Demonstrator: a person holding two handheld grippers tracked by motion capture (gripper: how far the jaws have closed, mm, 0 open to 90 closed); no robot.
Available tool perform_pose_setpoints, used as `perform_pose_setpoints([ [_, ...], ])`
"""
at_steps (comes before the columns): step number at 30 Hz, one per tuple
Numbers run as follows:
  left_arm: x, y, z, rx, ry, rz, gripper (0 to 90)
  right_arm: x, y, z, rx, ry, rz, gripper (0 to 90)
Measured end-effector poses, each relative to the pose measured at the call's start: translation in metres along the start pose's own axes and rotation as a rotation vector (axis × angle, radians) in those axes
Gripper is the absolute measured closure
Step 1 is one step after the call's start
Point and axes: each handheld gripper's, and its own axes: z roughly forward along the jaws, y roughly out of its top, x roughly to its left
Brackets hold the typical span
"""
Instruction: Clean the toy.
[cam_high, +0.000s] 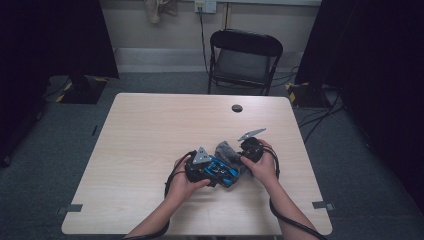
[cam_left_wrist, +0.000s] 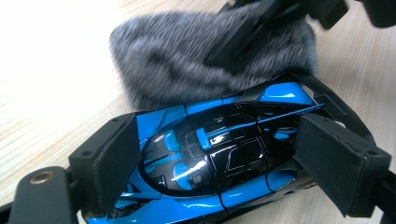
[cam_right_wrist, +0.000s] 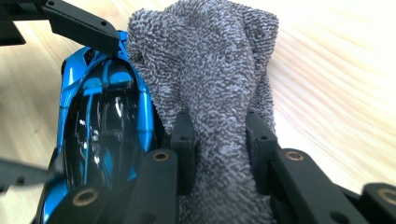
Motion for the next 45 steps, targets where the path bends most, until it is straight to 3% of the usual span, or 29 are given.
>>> perform_pose_setpoints([
  [3, 0.0, -0.001, 0.0, -0.01, 0.003, 0.0, 14.2, 0.007, 0.007, 0.013, 0.006, 0.001, 0.003, 71.2],
  [14, 0.0, -0.002, 0.0, -0.017, 0.001, 0.002, 14.3, 0.012, 0.024, 0.028, -0.014, -0.018, 0.046, 71.4],
  [18, 0.0, -0.003, 0.0, -0.024, 0.0, -0.002, 14.7, 0.011, 0.03, 0.023, -0.034, -0.121, 0.054, 71.5],
  [21, 0.0, -0.003, -0.001, -0.024, 0.002, -0.001, 14.7, 0.009, 0.031, 0.022, -0.037, -0.121, 0.061, 71.4],
  [26, 0.0, -0.003, -0.001, -0.026, 0.002, 0.001, 14.8, 0.015, 0.026, 0.031, -0.007, -0.057, 0.019, 71.6],
  [30, -0.001, -0.003, -0.001, -0.027, 0.003, -0.002, 15.0, 0.014, 0.02, 0.025, -0.015, -0.023, 0.003, 72.1],
  [31, -0.001, -0.004, -0.001, -0.026, 0.003, -0.001, 15.0, 0.012, 0.016, 0.02, -0.006, -0.01, -0.025, 72.2],
  [36, 0.0, -0.003, -0.001, -0.025, 0.003, -0.001, 15.1, 0.008, 0.006, 0.008, 0.012, -0.004, -0.034, 72.2],
  [44, 0.001, -0.004, -0.003, -0.025, 0.005, -0.006, 16.5, 0.0, -0.016, -0.016, 0.044, -0.016, -0.002, 72.1],
  [45, 0.001, -0.005, -0.003, -0.031, 0.005, -0.007, 16.9, -0.006, -0.02, -0.023, 0.029, -0.049, 0.032, 72.1],
])
